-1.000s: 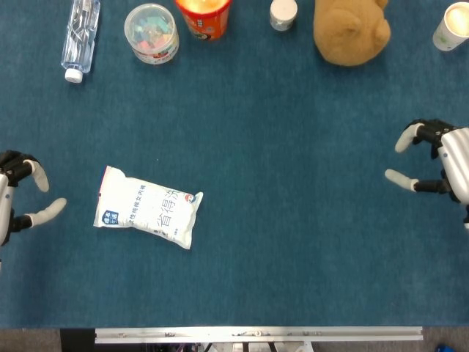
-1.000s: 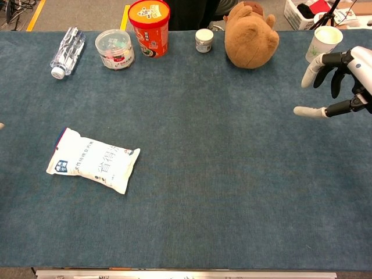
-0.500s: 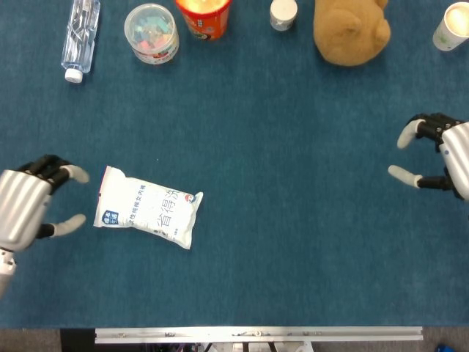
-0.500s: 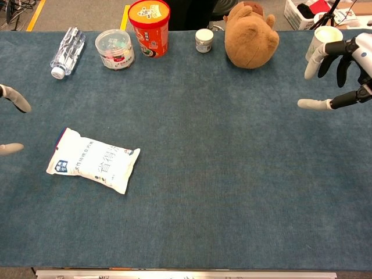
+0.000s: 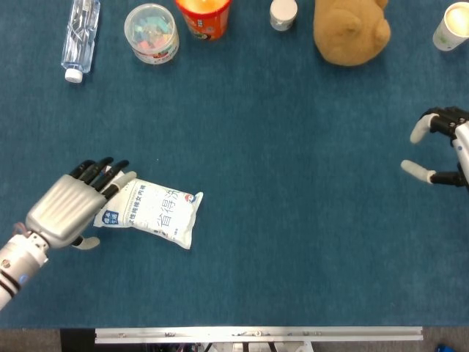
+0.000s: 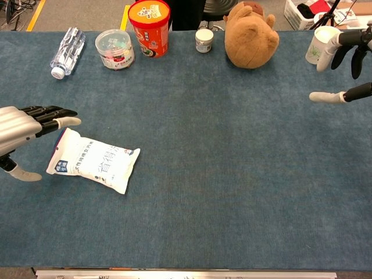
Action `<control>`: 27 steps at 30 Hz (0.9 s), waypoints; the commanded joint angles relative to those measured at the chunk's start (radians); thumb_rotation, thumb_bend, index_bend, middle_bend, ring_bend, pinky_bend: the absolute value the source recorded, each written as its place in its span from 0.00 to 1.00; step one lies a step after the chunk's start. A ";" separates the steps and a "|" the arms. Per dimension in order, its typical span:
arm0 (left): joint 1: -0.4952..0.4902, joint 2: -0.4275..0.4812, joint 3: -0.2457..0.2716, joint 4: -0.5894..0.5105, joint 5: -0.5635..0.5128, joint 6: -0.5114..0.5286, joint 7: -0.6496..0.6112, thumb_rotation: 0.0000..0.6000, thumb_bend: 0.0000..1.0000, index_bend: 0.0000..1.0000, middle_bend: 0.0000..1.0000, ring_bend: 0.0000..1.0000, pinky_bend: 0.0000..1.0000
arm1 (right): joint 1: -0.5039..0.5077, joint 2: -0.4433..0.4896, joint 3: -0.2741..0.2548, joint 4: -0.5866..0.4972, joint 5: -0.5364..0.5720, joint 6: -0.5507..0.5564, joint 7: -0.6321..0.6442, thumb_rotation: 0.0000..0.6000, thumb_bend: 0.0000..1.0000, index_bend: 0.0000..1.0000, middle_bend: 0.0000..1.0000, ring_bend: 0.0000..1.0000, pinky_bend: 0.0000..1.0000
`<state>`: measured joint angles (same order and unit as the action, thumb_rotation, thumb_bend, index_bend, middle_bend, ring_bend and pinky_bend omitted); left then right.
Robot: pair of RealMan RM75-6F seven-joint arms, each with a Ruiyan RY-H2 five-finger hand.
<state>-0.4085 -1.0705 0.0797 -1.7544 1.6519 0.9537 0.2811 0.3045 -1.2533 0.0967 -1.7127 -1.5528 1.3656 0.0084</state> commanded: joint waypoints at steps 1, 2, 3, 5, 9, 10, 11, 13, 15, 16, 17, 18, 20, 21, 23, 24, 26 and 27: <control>-0.039 0.003 -0.004 -0.017 -0.041 -0.055 0.051 0.90 0.00 0.00 0.00 0.00 0.13 | -0.004 0.003 -0.002 0.006 0.005 0.000 0.008 1.00 0.00 0.58 0.55 0.50 0.65; -0.044 0.000 -0.006 -0.015 -0.046 -0.062 0.061 0.91 0.00 0.00 0.00 0.00 0.13 | -0.005 0.003 -0.004 0.008 0.005 0.000 0.011 1.00 0.00 0.58 0.55 0.50 0.65; -0.049 -0.004 -0.009 -0.014 -0.052 -0.068 0.069 0.91 0.00 0.00 0.00 0.00 0.13 | -0.006 0.003 -0.005 0.010 0.006 0.000 0.014 1.00 0.00 0.58 0.55 0.50 0.65; -0.061 -0.014 -0.013 -0.010 -0.063 -0.081 0.083 0.93 0.00 0.00 0.00 0.00 0.13 | -0.008 0.003 -0.007 0.014 0.006 0.002 0.021 1.00 0.00 0.58 0.55 0.50 0.65; -0.088 -0.038 -0.015 0.003 -0.081 -0.116 0.104 0.96 0.00 0.00 0.00 0.00 0.13 | -0.013 0.004 -0.009 0.022 0.008 0.005 0.029 1.00 0.00 0.58 0.55 0.50 0.65; -0.093 -0.043 -0.015 0.007 -0.085 -0.124 0.108 0.97 0.00 0.00 0.00 0.00 0.13 | -0.014 0.005 -0.009 0.023 0.009 0.006 0.030 1.00 0.00 0.58 0.55 0.50 0.65; -0.097 -0.049 -0.015 0.010 -0.089 -0.129 0.110 0.98 0.00 0.00 0.00 0.00 0.12 | -0.015 0.005 -0.008 0.024 0.010 0.006 0.032 1.00 0.00 0.58 0.55 0.50 0.65; -0.106 -0.060 -0.014 0.017 -0.095 -0.140 0.113 0.98 0.00 0.00 0.00 0.00 0.12 | -0.016 0.005 -0.008 0.028 0.012 0.008 0.037 1.00 0.00 0.58 0.55 0.50 0.65; -0.113 -0.071 -0.012 0.022 -0.100 -0.146 0.114 0.98 0.00 0.00 0.00 0.00 0.12 | -0.018 0.005 -0.009 0.031 0.012 0.009 0.041 1.00 0.00 0.58 0.55 0.50 0.65; -0.116 -0.075 -0.011 0.024 -0.102 -0.148 0.115 0.99 0.00 0.00 0.00 0.00 0.12 | -0.018 0.004 -0.009 0.032 0.012 0.009 0.042 1.00 0.00 0.58 0.55 0.50 0.65; -0.119 -0.078 -0.010 0.026 -0.104 -0.151 0.117 0.99 0.00 0.00 0.00 0.00 0.12 | -0.019 0.004 -0.009 0.034 0.013 0.009 0.043 1.00 0.00 0.58 0.55 0.50 0.65; -0.121 -0.081 -0.009 0.028 -0.106 -0.154 0.119 0.99 0.00 0.00 0.00 0.00 0.12 | -0.019 0.004 -0.010 0.036 0.013 0.009 0.044 1.00 0.00 0.58 0.55 0.50 0.65; -0.127 -0.088 -0.007 0.033 -0.114 -0.161 0.124 0.99 0.00 0.00 0.00 0.00 0.12 | -0.021 0.003 -0.011 0.038 0.013 0.010 0.047 1.00 0.00 0.58 0.55 0.50 0.65; -0.130 -0.093 -0.006 0.036 -0.121 -0.165 0.125 0.99 0.00 0.00 0.00 0.00 0.12 | -0.022 0.002 -0.011 0.039 0.013 0.011 0.049 1.00 0.00 0.58 0.55 0.50 0.65; -0.134 -0.103 -0.006 0.043 -0.130 -0.170 0.126 1.00 0.00 0.00 0.00 0.00 0.12 | -0.024 0.001 -0.012 0.041 0.015 0.011 0.052 1.00 0.00 0.58 0.55 0.50 0.65; -0.136 -0.108 -0.004 0.046 -0.134 -0.172 0.125 1.00 0.00 0.00 0.00 0.00 0.12 | -0.024 0.000 -0.013 0.043 0.016 0.010 0.054 1.00 0.00 0.58 0.55 0.50 0.65; -0.141 -0.121 -0.002 0.057 -0.140 -0.179 0.124 1.00 0.00 0.00 0.00 0.00 0.12 | -0.025 -0.002 -0.013 0.046 0.018 0.008 0.056 1.00 0.00 0.58 0.55 0.50 0.65; -0.143 -0.130 0.000 0.063 -0.143 -0.181 0.123 1.00 0.00 0.00 0.00 0.00 0.12 | -0.025 -0.002 -0.014 0.046 0.017 0.008 0.057 1.00 0.00 0.58 0.55 0.50 0.65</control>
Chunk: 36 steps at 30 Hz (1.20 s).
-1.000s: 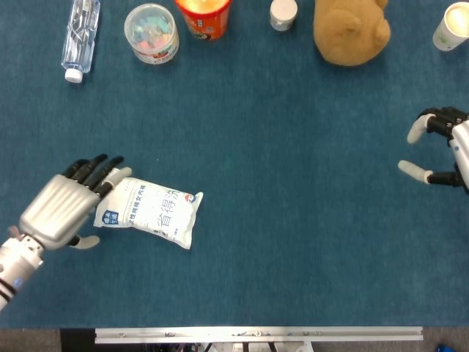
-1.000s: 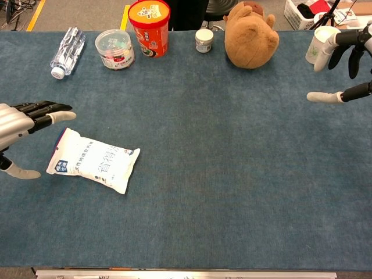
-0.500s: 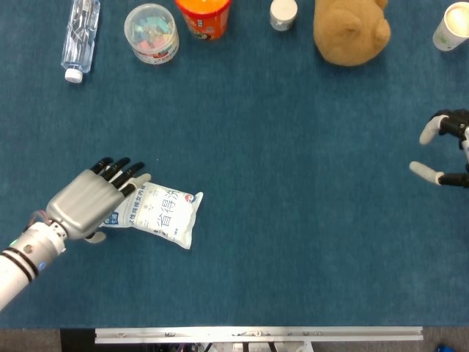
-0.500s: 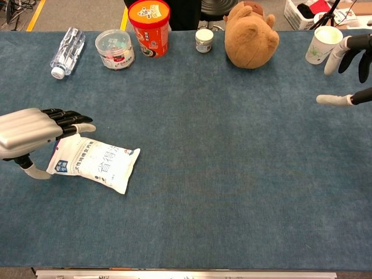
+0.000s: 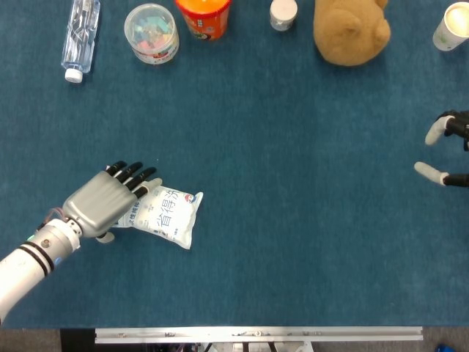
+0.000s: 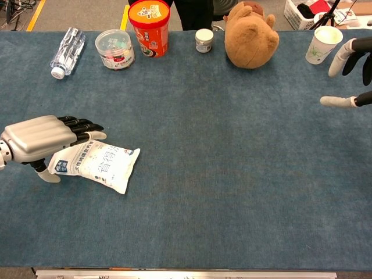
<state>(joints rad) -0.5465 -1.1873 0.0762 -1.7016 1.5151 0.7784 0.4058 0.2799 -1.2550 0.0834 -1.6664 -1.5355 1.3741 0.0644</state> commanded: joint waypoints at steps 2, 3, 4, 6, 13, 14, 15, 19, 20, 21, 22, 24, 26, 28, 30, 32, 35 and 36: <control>-0.009 -0.026 0.005 0.020 -0.009 -0.010 -0.004 1.00 0.00 0.00 0.00 0.00 0.12 | -0.002 0.000 -0.002 -0.001 -0.001 0.000 0.003 1.00 0.00 0.58 0.55 0.50 0.65; -0.011 -0.032 0.006 0.024 -0.011 -0.010 -0.005 1.00 0.00 0.00 0.00 0.00 0.12 | -0.002 0.000 -0.002 -0.001 0.000 0.000 0.005 1.00 0.00 0.58 0.55 0.50 0.65; -0.013 -0.040 0.006 0.030 -0.013 -0.010 -0.008 1.00 0.00 0.00 0.00 0.00 0.12 | -0.003 0.001 -0.001 0.000 0.001 0.000 0.006 1.00 0.00 0.58 0.55 0.50 0.65; -0.017 -0.052 0.006 0.040 -0.015 -0.010 -0.012 1.00 0.00 0.00 0.00 0.00 0.12 | -0.005 0.001 -0.001 0.001 0.002 0.001 0.009 1.00 0.00 0.58 0.55 0.50 0.65; -0.033 -0.078 0.009 0.074 -0.037 -0.024 -0.016 1.00 0.00 0.00 0.00 0.00 0.12 | -0.006 0.002 -0.003 0.005 0.003 -0.002 0.017 1.00 0.00 0.58 0.55 0.50 0.65; -0.034 -0.080 0.010 0.078 -0.039 -0.024 -0.019 1.00 0.00 0.00 0.00 0.00 0.12 | -0.006 0.002 -0.003 0.006 0.003 -0.002 0.018 1.00 0.00 0.58 0.55 0.50 0.65; -0.034 -0.085 0.010 0.084 -0.038 -0.021 -0.028 1.00 0.00 0.00 0.00 0.00 0.12 | -0.007 0.001 -0.003 0.007 0.003 -0.003 0.019 1.00 0.00 0.58 0.55 0.50 0.65; -0.035 -0.097 0.014 0.103 -0.026 -0.005 -0.058 1.00 0.00 0.03 0.00 0.00 0.13 | -0.009 0.002 -0.003 0.008 0.006 -0.003 0.020 1.00 0.00 0.58 0.55 0.50 0.65; -0.034 -0.099 0.015 0.107 -0.021 0.001 -0.066 1.00 0.00 0.05 0.00 0.00 0.13 | -0.009 0.002 -0.003 0.009 0.006 -0.002 0.020 1.00 0.00 0.58 0.55 0.50 0.65; -0.033 -0.101 0.017 0.111 -0.014 0.009 -0.076 1.00 0.00 0.08 0.02 0.00 0.13 | -0.010 0.002 -0.004 0.009 0.006 -0.002 0.021 1.00 0.00 0.58 0.55 0.50 0.65; -0.032 -0.103 0.018 0.114 -0.008 0.015 -0.083 1.00 0.00 0.10 0.04 0.00 0.13 | -0.010 0.002 -0.004 0.009 0.007 -0.002 0.021 1.00 0.00 0.58 0.55 0.50 0.65; -0.030 -0.108 0.021 0.121 0.003 0.029 -0.098 1.00 0.00 0.17 0.12 0.01 0.16 | -0.010 0.001 -0.003 0.011 0.008 -0.003 0.022 1.00 0.00 0.58 0.55 0.50 0.65; -0.030 -0.109 0.024 0.124 0.008 0.035 -0.109 1.00 0.00 0.22 0.18 0.05 0.17 | -0.011 0.001 -0.004 0.011 0.007 -0.003 0.023 1.00 0.00 0.58 0.55 0.50 0.65; -0.030 -0.111 0.027 0.127 0.011 0.038 -0.121 1.00 0.00 0.26 0.23 0.08 0.19 | -0.012 0.000 -0.004 0.012 0.008 -0.003 0.023 1.00 0.00 0.58 0.55 0.50 0.65; -0.031 -0.112 0.029 0.129 0.012 0.039 -0.124 1.00 0.00 0.30 0.27 0.12 0.21 | -0.013 0.001 -0.004 0.012 0.008 -0.001 0.024 1.00 0.00 0.58 0.55 0.50 0.65; -0.031 -0.114 0.030 0.131 0.013 0.043 -0.131 1.00 0.00 0.35 0.32 0.14 0.23 | -0.015 0.001 -0.004 0.013 0.009 0.000 0.024 1.00 0.00 0.58 0.55 0.50 0.65; -0.031 -0.115 0.031 0.132 0.015 0.046 -0.135 1.00 0.00 0.42 0.39 0.20 0.26 | -0.015 0.001 -0.004 0.014 0.010 0.000 0.025 1.00 0.00 0.58 0.55 0.50 0.65; -0.031 -0.116 0.032 0.133 0.017 0.051 -0.139 1.00 0.00 0.44 0.41 0.21 0.27 | -0.016 0.000 -0.004 0.014 0.010 0.000 0.025 1.00 0.00 0.58 0.55 0.50 0.65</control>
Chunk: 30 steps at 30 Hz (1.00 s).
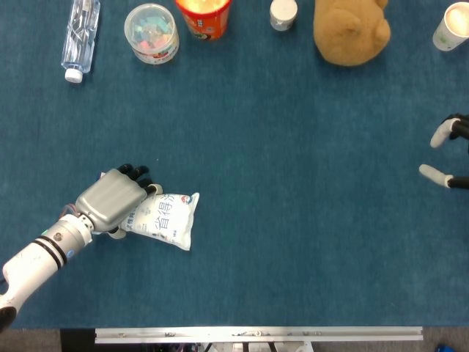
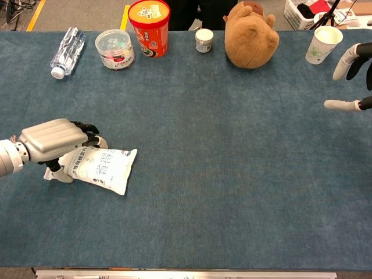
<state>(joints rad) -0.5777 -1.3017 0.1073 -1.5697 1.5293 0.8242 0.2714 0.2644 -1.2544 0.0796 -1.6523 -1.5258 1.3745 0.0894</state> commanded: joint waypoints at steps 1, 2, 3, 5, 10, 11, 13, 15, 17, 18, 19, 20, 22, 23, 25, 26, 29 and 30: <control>0.001 -0.002 0.001 0.002 0.006 0.009 -0.009 1.00 0.00 0.47 0.44 0.24 0.28 | -0.001 -0.001 0.000 0.001 0.001 0.000 0.001 1.00 0.00 0.58 0.55 0.50 0.65; 0.002 -0.004 0.002 0.003 0.009 0.013 -0.015 1.00 0.00 0.50 0.47 0.26 0.30 | -0.001 -0.001 0.000 0.002 0.002 0.000 0.001 1.00 0.00 0.58 0.55 0.50 0.65; 0.003 -0.004 0.003 0.003 0.010 0.017 -0.023 1.00 0.01 0.51 0.49 0.27 0.31 | -0.001 -0.002 -0.001 0.003 0.002 -0.002 0.002 1.00 0.00 0.58 0.55 0.50 0.65; 0.003 -0.006 0.005 0.006 0.018 0.026 -0.035 1.00 0.01 0.55 0.53 0.31 0.34 | -0.002 -0.003 -0.001 0.005 0.001 -0.001 0.003 1.00 0.00 0.58 0.55 0.50 0.65; 0.009 -0.012 0.012 0.017 0.045 0.057 -0.064 1.00 0.01 0.62 0.61 0.37 0.42 | -0.002 -0.003 0.000 0.005 0.000 -0.001 0.003 1.00 0.00 0.58 0.55 0.50 0.65; 0.009 -0.013 0.013 0.019 0.049 0.060 -0.066 1.00 0.01 0.62 0.61 0.37 0.43 | -0.003 -0.003 -0.001 0.005 0.000 -0.001 0.003 1.00 0.00 0.58 0.55 0.50 0.65; 0.010 -0.012 0.017 0.023 0.055 0.065 -0.069 1.00 0.01 0.60 0.60 0.37 0.43 | -0.003 -0.004 -0.001 0.005 0.000 -0.001 0.003 1.00 0.00 0.58 0.55 0.50 0.65; 0.009 -0.010 0.019 0.024 0.054 0.062 -0.070 1.00 0.01 0.55 0.54 0.36 0.43 | -0.003 -0.004 -0.001 0.005 0.000 -0.002 0.003 1.00 0.00 0.58 0.55 0.50 0.65; 0.005 -0.004 0.021 0.018 0.043 0.048 -0.065 1.00 0.01 0.44 0.42 0.32 0.43 | -0.003 -0.004 0.000 0.006 0.000 -0.002 0.003 1.00 0.00 0.58 0.55 0.50 0.65; 0.004 -0.001 0.021 0.015 0.036 0.042 -0.061 1.00 0.01 0.41 0.39 0.31 0.43 | -0.003 -0.004 0.000 0.006 0.000 -0.002 0.003 1.00 0.00 0.58 0.55 0.50 0.65; 0.002 0.000 0.021 0.013 0.033 0.038 -0.058 1.00 0.01 0.36 0.34 0.29 0.43 | -0.003 -0.004 0.000 0.006 0.000 -0.002 0.003 1.00 0.00 0.58 0.55 0.50 0.65; 0.001 0.001 0.021 0.011 0.029 0.034 -0.056 1.00 0.01 0.32 0.30 0.27 0.43 | -0.003 -0.004 0.000 0.006 0.000 -0.002 0.003 1.00 0.00 0.58 0.55 0.50 0.65; -0.001 0.003 0.021 0.008 0.022 0.028 -0.051 1.00 0.01 0.28 0.26 0.25 0.42 | -0.003 -0.004 0.000 0.006 0.000 -0.002 0.004 1.00 0.00 0.58 0.55 0.50 0.65; -0.002 0.004 0.021 0.006 0.020 0.025 -0.049 1.00 0.01 0.27 0.24 0.23 0.42 | -0.003 -0.004 0.000 0.006 0.000 -0.002 0.004 1.00 0.00 0.58 0.55 0.50 0.65; -0.004 0.005 0.022 0.003 0.014 0.019 -0.045 1.00 0.01 0.26 0.20 0.22 0.41 | -0.004 -0.004 0.000 0.007 0.000 -0.002 0.004 1.00 0.00 0.58 0.55 0.50 0.65; -0.006 0.006 0.022 0.002 0.011 0.016 -0.043 1.00 0.01 0.24 0.17 0.21 0.41 | -0.004 -0.004 0.000 0.007 0.000 -0.002 0.004 1.00 0.00 0.58 0.55 0.50 0.65; -0.006 0.007 0.023 -0.002 0.006 0.014 -0.037 1.00 0.01 0.20 0.11 0.20 0.41 | -0.004 -0.004 0.001 0.007 -0.001 -0.001 0.005 1.00 0.00 0.58 0.55 0.50 0.65; -0.006 0.008 0.023 -0.005 0.004 0.014 -0.037 1.00 0.01 0.20 0.10 0.20 0.41 | -0.004 -0.003 0.001 0.006 -0.001 -0.001 0.005 1.00 0.00 0.58 0.55 0.50 0.65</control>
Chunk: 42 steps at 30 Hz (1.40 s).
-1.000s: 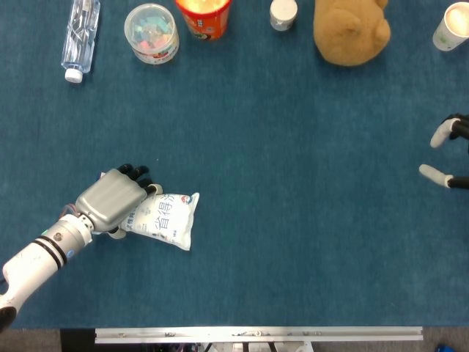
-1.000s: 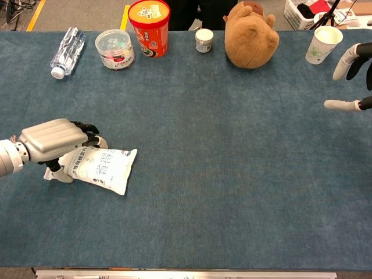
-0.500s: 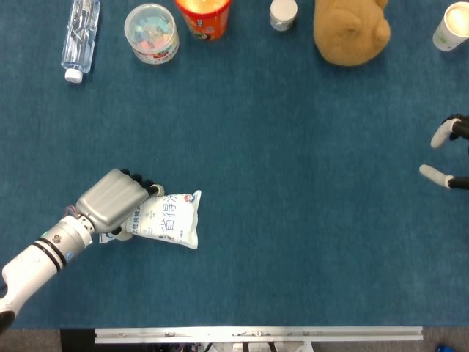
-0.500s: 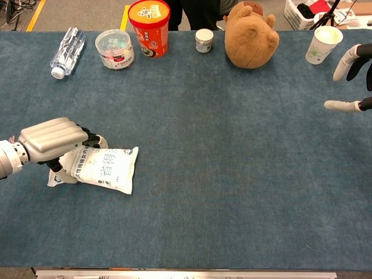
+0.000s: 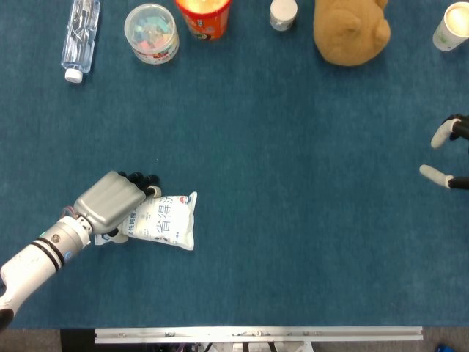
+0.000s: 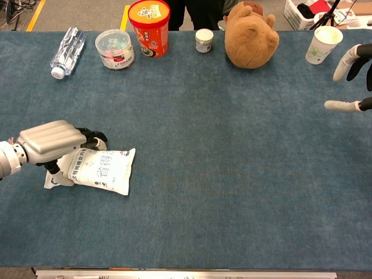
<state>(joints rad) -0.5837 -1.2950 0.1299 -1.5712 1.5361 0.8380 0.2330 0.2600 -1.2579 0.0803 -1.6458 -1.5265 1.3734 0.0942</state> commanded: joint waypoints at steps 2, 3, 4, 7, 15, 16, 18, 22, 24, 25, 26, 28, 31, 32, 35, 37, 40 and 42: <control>-0.001 0.002 0.001 -0.005 -0.004 -0.001 0.001 1.00 0.01 0.20 0.10 0.20 0.41 | 0.000 0.000 0.000 0.000 0.000 0.000 0.000 1.00 0.00 0.58 0.55 0.50 0.65; -0.002 0.003 0.001 -0.007 -0.006 -0.002 -0.001 1.00 0.01 0.20 0.10 0.19 0.40 | 0.000 0.000 0.000 0.000 -0.001 0.000 0.000 1.00 0.00 0.58 0.55 0.50 0.65; -0.003 0.004 0.000 -0.009 -0.007 -0.004 -0.004 1.00 0.01 0.20 0.09 0.18 0.40 | 0.000 0.000 0.000 0.000 -0.001 0.000 0.000 1.00 0.00 0.58 0.55 0.50 0.65; -0.007 0.008 -0.001 -0.013 -0.013 -0.011 -0.012 1.00 0.01 0.18 0.08 0.16 0.38 | 0.000 0.000 0.000 -0.001 0.000 0.000 0.000 1.00 0.00 0.58 0.55 0.50 0.65; -0.015 0.020 -0.003 -0.034 -0.024 -0.022 -0.032 0.70 0.01 0.18 0.07 0.13 0.36 | -0.001 0.001 0.000 -0.001 0.000 -0.002 0.001 1.00 0.00 0.58 0.55 0.50 0.65; -0.017 0.021 -0.003 -0.035 -0.024 -0.024 -0.035 0.66 0.01 0.18 0.07 0.12 0.36 | -0.001 0.001 0.000 -0.001 0.000 -0.002 0.001 1.00 0.00 0.58 0.55 0.50 0.65; -0.019 0.022 -0.004 -0.035 -0.024 -0.025 -0.036 0.62 0.01 0.18 0.07 0.12 0.36 | -0.001 0.001 0.000 -0.001 0.000 -0.002 0.001 1.00 0.00 0.58 0.55 0.50 0.65; -0.024 0.028 -0.002 -0.041 -0.029 -0.034 -0.036 0.57 0.01 0.17 0.05 0.12 0.35 | -0.001 0.001 0.001 -0.001 0.000 -0.001 0.001 1.00 0.00 0.58 0.55 0.50 0.65; -0.025 0.030 -0.002 -0.044 -0.033 -0.036 -0.031 0.56 0.01 0.17 0.03 0.11 0.35 | -0.001 0.001 0.001 -0.001 0.000 -0.001 0.001 1.00 0.00 0.58 0.55 0.50 0.65; -0.025 0.030 -0.002 -0.044 -0.033 -0.035 -0.028 0.56 0.01 0.16 0.02 0.11 0.35 | -0.001 0.001 0.001 -0.001 0.000 -0.001 0.001 1.00 0.00 0.58 0.55 0.50 0.65; -0.025 0.029 -0.002 -0.044 -0.034 -0.034 -0.024 0.56 0.01 0.16 0.01 0.10 0.35 | -0.001 0.001 0.001 -0.001 -0.001 -0.001 0.001 1.00 0.00 0.58 0.55 0.50 0.65; -0.024 0.026 -0.003 -0.040 -0.034 -0.030 -0.019 0.59 0.01 0.16 0.00 0.10 0.35 | -0.002 0.001 0.001 -0.001 -0.001 -0.001 0.002 1.00 0.00 0.58 0.55 0.50 0.65; -0.021 0.021 -0.001 -0.035 -0.029 -0.021 -0.010 0.68 0.01 0.15 0.00 0.06 0.35 | -0.002 0.001 0.001 -0.001 0.000 -0.001 0.002 1.00 0.00 0.58 0.55 0.50 0.65; -0.020 0.020 -0.001 -0.033 -0.027 -0.018 -0.008 0.74 0.01 0.15 0.00 0.04 0.34 | -0.002 0.001 0.001 -0.001 0.000 -0.001 0.002 1.00 0.00 0.58 0.55 0.50 0.65; -0.018 0.017 0.000 -0.027 -0.024 -0.012 -0.003 0.84 0.01 0.14 0.00 0.00 0.32 | -0.002 0.001 0.001 -0.001 0.000 -0.001 0.002 1.00 0.00 0.58 0.55 0.50 0.65; -0.017 0.016 0.001 -0.025 -0.025 -0.011 0.002 0.86 0.01 0.14 0.00 0.00 0.32 | -0.002 0.002 0.001 -0.001 0.000 -0.001 0.002 1.00 0.00 0.58 0.55 0.50 0.65; -0.015 0.014 0.001 -0.022 -0.029 -0.009 0.009 0.88 0.01 0.13 0.00 0.00 0.30 | -0.002 0.002 0.001 -0.001 0.000 -0.001 0.002 1.00 0.00 0.58 0.55 0.50 0.65; -0.012 0.011 0.002 -0.019 -0.031 -0.005 0.012 0.91 0.01 0.13 0.00 0.00 0.30 | -0.003 0.001 0.001 -0.001 0.000 -0.001 0.002 1.00 0.00 0.58 0.55 0.50 0.65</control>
<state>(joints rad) -0.5958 -1.2833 0.1315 -1.5902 1.5057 0.8327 0.2444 0.2575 -1.2565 0.0812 -1.6464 -1.5266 1.3722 0.0961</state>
